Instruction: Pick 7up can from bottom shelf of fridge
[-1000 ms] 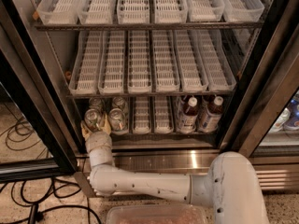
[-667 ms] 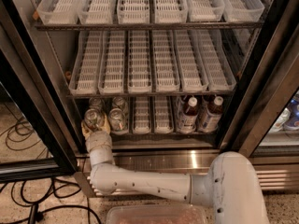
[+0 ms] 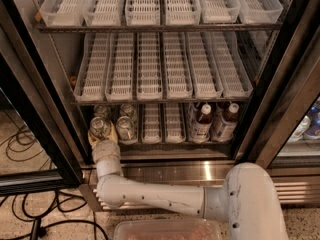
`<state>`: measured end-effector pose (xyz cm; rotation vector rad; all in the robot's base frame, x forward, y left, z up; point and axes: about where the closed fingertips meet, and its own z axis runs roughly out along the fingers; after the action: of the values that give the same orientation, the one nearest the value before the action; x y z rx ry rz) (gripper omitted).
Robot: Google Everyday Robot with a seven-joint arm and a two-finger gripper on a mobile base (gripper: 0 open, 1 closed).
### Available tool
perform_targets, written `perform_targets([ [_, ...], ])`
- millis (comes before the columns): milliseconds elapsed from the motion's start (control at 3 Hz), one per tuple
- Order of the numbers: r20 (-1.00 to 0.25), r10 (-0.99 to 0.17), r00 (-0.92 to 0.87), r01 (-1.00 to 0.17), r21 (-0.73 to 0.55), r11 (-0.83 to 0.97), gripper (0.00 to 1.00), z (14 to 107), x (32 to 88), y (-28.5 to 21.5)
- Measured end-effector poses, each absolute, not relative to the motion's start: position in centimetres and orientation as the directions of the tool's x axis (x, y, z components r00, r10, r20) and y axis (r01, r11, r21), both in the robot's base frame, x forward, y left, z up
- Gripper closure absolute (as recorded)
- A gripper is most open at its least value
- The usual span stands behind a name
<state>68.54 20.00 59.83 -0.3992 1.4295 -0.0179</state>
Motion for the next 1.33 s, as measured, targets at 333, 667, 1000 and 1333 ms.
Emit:
perform_targets([
  [333,-0.957,-0.249,0.152,-0.225,-0.279,0.934,1.00,59.8,68.5,20.0],
  [667,-0.960,-0.240,0.146,-0.253,-0.270,0.929,1.00,60.4,68.3,20.6],
  [1000,-0.967,-0.219,0.134,-0.297,-0.250,0.922,1.00,61.5,67.8,21.7],
  [1333,-0.975,-0.192,0.113,-0.349,-0.220,0.911,1.00,62.7,67.4,23.0],
])
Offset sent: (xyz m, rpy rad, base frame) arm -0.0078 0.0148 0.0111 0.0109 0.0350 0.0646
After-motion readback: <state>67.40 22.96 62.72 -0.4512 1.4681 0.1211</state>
